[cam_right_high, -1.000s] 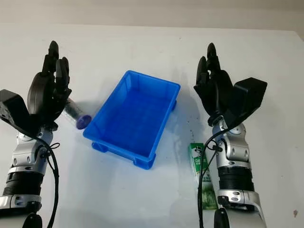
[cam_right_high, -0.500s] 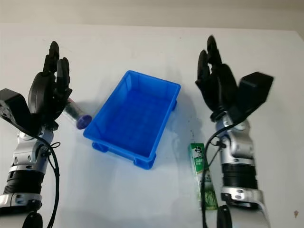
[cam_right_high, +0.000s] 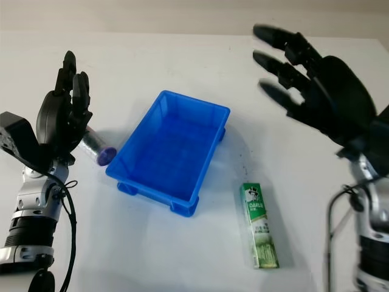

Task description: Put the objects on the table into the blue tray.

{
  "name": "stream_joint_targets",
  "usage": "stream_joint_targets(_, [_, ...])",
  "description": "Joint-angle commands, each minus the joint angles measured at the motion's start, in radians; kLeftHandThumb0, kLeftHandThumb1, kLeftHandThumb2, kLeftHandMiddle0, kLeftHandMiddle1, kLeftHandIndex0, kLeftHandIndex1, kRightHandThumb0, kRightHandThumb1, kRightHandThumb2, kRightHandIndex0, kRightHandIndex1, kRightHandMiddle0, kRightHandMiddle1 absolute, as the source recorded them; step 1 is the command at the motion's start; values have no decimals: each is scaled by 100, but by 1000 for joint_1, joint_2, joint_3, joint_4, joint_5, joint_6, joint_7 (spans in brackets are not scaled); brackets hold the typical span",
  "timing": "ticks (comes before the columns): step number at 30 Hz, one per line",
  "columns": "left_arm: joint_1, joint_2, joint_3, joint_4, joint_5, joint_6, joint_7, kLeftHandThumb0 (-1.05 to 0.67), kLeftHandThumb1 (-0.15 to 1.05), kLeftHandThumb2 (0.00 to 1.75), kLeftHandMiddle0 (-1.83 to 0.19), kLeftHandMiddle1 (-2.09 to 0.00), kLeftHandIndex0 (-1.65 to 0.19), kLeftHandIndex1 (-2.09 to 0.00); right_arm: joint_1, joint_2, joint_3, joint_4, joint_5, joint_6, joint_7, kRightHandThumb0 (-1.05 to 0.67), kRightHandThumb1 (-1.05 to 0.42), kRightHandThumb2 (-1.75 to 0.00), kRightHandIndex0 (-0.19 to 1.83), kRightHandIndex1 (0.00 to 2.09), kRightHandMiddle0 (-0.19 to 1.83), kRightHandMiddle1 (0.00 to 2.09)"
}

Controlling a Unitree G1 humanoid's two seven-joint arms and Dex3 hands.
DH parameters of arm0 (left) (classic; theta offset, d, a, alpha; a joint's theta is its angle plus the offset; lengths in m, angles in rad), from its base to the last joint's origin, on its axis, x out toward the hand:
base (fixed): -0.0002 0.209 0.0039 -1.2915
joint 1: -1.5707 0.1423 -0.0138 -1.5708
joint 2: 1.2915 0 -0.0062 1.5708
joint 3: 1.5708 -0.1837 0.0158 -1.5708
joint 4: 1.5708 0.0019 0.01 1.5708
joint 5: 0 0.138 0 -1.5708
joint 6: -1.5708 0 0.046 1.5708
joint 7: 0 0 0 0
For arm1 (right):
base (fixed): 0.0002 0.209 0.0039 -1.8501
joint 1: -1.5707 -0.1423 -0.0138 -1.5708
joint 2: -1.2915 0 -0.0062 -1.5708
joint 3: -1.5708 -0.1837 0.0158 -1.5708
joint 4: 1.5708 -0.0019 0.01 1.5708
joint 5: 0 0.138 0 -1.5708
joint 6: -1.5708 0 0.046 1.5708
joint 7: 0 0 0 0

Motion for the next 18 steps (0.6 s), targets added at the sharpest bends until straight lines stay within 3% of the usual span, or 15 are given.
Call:
stream_joint_targets(1, [-5, 16, 12, -3, -6, 6, -4, -75, 105, 63, 19, 0, 19, 0, 22, -71, -1, -33, -40, -63, 39, -32, -76, -4, 54, 13, 55, 13])
stream_joint_targets(8, [-21, 24, 11, 8, 2, 4, -14, -75, 105, 66, 19, 0, 19, 0, 79, -229, 20, -70, -112, -115, 205, -22, -82, -6, 45, 6, 44, 4])
stream_joint_targets(16, [-29, 9, -2, 8, 8, 10, -2, -74, 105, 65, 19, 0, 19, 0, 135, -252, 51, 32, -169, -353, 210, -14, -85, -6, 48, 7, 46, 6])
stream_joint_targets(18, [-27, 7, 1, 19, -2, 4, -14, -75, 105, 64, 19, 0, 19, 0, 147, -249, 71, 113, -240, -480, 150, -12, -87, -7, 49, 7, 49, 7])
